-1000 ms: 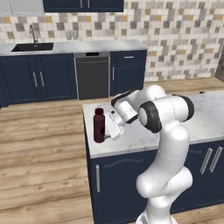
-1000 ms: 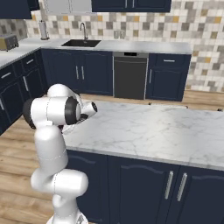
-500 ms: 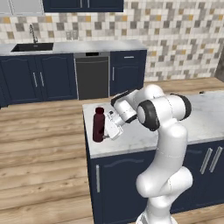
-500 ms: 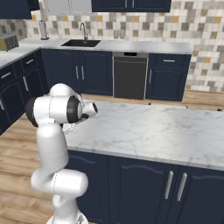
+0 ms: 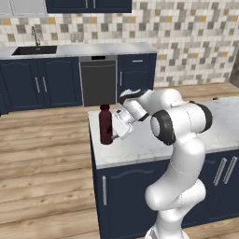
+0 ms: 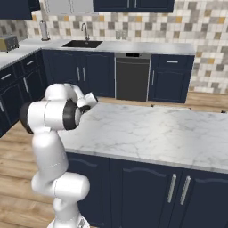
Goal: Pick the juice from the counter and place it in the open cabinet.
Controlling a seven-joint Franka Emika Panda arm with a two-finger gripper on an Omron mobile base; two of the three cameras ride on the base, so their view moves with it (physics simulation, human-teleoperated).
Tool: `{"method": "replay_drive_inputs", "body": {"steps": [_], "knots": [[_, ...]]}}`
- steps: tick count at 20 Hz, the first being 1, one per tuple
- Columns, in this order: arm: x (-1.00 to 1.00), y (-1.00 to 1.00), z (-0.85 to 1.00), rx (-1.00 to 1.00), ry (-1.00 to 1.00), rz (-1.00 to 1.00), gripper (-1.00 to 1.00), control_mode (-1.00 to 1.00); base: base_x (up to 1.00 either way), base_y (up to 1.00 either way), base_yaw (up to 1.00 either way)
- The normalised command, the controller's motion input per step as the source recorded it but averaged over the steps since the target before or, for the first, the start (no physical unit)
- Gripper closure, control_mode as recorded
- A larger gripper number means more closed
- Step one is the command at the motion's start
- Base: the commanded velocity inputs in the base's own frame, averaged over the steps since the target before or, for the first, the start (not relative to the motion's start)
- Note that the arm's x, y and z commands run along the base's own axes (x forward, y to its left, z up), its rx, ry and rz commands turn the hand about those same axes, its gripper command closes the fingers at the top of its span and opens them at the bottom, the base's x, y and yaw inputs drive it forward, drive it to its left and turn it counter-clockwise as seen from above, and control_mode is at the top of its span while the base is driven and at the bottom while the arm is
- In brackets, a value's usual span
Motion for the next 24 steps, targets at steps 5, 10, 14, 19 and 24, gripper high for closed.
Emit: {"method": "replay_drive_inputs", "body": {"steps": [5,10,14,19,24], "knots": [[-0.57,-0.40,0.84,-0.17,0.13,0.00,1.00,-1.00,0.00,0.00,0.00],[-0.98,-0.45,0.83,-0.10,0.08,0.00,1.00,-1.00,0.00,0.00,0.00],[-1.00,-0.44,0.93,0.00,0.10,-0.07,1.00,-1.00,0.00,0.00,0.00],[-1.00,-0.41,0.75,0.07,-0.16,-0.13,1.00,-1.00,0.00,0.00,0.00],[-0.66,-0.25,0.46,0.00,-0.35,-0.09,1.00,-1.00,0.00,0.00,0.00]]}}
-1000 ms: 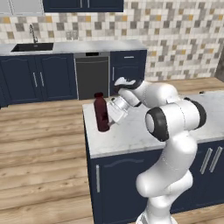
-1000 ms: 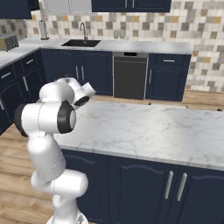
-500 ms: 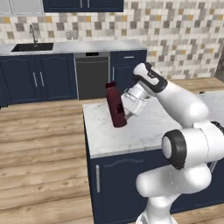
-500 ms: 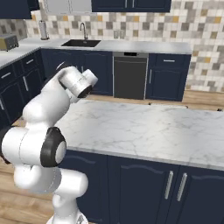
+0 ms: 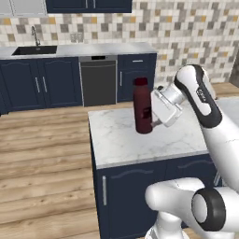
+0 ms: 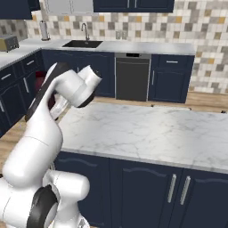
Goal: Pick the juice from the counter and place it in the open cabinet.
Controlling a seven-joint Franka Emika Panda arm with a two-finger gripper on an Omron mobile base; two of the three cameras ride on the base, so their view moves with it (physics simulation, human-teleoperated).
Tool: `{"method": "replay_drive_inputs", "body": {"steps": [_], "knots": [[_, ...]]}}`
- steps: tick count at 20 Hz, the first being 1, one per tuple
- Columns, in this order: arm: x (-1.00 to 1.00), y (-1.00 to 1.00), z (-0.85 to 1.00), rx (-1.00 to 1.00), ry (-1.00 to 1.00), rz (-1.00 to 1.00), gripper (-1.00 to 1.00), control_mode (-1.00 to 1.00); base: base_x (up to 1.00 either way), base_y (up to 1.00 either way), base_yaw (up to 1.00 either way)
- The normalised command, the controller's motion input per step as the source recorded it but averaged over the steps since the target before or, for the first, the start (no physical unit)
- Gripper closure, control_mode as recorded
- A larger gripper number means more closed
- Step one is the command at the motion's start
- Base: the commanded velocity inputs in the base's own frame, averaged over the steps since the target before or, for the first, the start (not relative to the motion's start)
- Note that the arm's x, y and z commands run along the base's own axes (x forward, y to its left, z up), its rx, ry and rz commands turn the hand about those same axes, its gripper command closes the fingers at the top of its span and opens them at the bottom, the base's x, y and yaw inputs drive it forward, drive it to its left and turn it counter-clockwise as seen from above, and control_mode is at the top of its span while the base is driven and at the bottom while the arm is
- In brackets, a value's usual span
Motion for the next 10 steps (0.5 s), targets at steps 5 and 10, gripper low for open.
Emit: {"method": "replay_drive_inputs", "body": {"steps": [5,10], "knots": [[-0.15,-0.31,0.31,0.00,-0.30,-0.12,1.00,-1.00,0.00,0.00,0.00],[-0.03,-0.26,0.06,0.01,-0.10,-0.10,1.00,-1.00,0.00,0.00,0.00]]}}
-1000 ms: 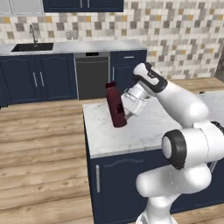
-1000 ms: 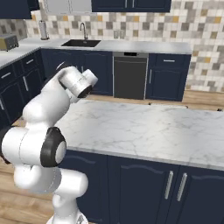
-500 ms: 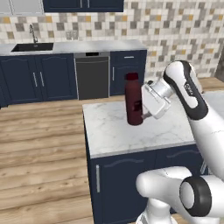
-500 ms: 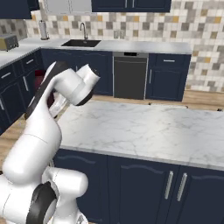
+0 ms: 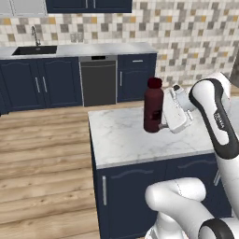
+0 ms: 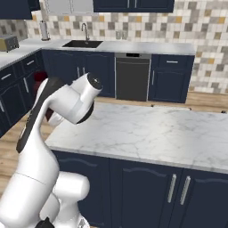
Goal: Pick the juice from the counter and place it in the open cabinet.
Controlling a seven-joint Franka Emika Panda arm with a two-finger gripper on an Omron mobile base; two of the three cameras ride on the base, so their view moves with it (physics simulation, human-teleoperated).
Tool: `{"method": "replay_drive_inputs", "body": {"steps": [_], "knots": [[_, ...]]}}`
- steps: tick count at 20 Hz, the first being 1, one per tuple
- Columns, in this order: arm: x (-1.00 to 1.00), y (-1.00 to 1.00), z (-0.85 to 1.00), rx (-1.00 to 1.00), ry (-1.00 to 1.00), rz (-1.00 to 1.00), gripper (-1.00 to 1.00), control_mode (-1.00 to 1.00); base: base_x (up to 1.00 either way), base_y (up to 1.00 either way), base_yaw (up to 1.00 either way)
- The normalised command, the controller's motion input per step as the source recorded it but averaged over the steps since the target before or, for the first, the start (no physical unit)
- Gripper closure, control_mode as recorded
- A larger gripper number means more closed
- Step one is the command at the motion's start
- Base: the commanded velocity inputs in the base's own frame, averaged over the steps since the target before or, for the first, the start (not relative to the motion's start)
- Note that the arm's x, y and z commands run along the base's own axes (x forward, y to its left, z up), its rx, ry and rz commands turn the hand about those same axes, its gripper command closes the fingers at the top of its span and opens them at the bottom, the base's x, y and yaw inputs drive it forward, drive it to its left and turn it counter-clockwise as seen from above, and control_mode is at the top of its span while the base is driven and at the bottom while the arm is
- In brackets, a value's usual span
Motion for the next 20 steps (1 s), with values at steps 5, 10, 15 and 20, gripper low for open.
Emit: {"method": "replay_drive_inputs", "body": {"steps": [5,10,15,20], "knots": [[0.00,-0.12,0.00,0.00,0.15,-0.02,1.00,-1.00,0.00,0.00,0.00],[0.00,0.00,0.00,0.00,0.00,0.00,1.00,-1.00,0.00,0.00,0.00],[0.00,0.05,0.00,0.00,0.00,0.00,1.00,-1.00,0.00,0.00,0.00],[0.00,0.21,-0.02,0.00,0.00,0.00,1.00,1.00,-0.04,0.55,0.00]]}}
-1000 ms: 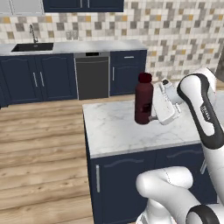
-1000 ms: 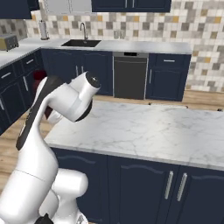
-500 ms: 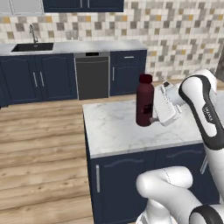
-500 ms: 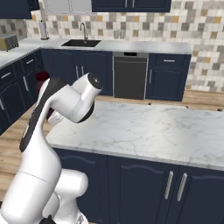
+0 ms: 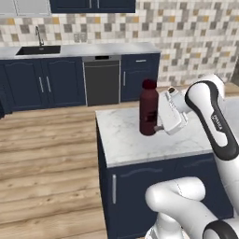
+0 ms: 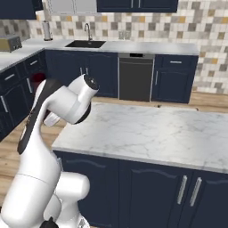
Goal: Pick the juice from the counter and place it in the open cabinet.
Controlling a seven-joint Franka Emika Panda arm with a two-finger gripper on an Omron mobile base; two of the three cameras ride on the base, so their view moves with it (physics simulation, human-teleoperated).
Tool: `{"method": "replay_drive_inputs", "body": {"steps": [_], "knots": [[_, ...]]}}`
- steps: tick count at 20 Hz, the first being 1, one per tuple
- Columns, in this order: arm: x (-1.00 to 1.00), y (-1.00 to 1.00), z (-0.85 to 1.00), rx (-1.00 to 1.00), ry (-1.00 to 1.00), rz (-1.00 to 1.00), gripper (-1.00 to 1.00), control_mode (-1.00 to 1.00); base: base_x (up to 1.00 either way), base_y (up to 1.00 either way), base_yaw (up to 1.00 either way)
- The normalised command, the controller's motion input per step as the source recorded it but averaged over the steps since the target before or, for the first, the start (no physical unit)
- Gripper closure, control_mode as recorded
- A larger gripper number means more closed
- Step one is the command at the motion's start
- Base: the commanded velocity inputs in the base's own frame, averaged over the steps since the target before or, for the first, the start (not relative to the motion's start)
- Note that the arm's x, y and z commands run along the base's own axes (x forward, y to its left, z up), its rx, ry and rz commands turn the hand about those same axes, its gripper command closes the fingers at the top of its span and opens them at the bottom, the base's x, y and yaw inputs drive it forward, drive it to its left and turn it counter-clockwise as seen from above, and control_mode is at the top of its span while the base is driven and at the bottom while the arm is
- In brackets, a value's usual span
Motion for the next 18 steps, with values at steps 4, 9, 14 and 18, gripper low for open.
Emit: {"method": "replay_drive_inputs", "body": {"steps": [4,9,14,18], "knots": [[0.00,0.00,0.00,0.00,0.00,0.00,1.00,1.00,-0.05,1.00,0.00],[0.00,0.00,0.00,0.00,0.00,0.00,1.00,1.00,0.00,0.93,0.00],[0.00,0.00,0.00,0.00,0.00,0.00,1.00,1.00,0.12,0.77,0.00],[0.00,0.00,0.00,0.00,0.00,0.00,1.00,1.00,0.40,0.89,0.00]]}}
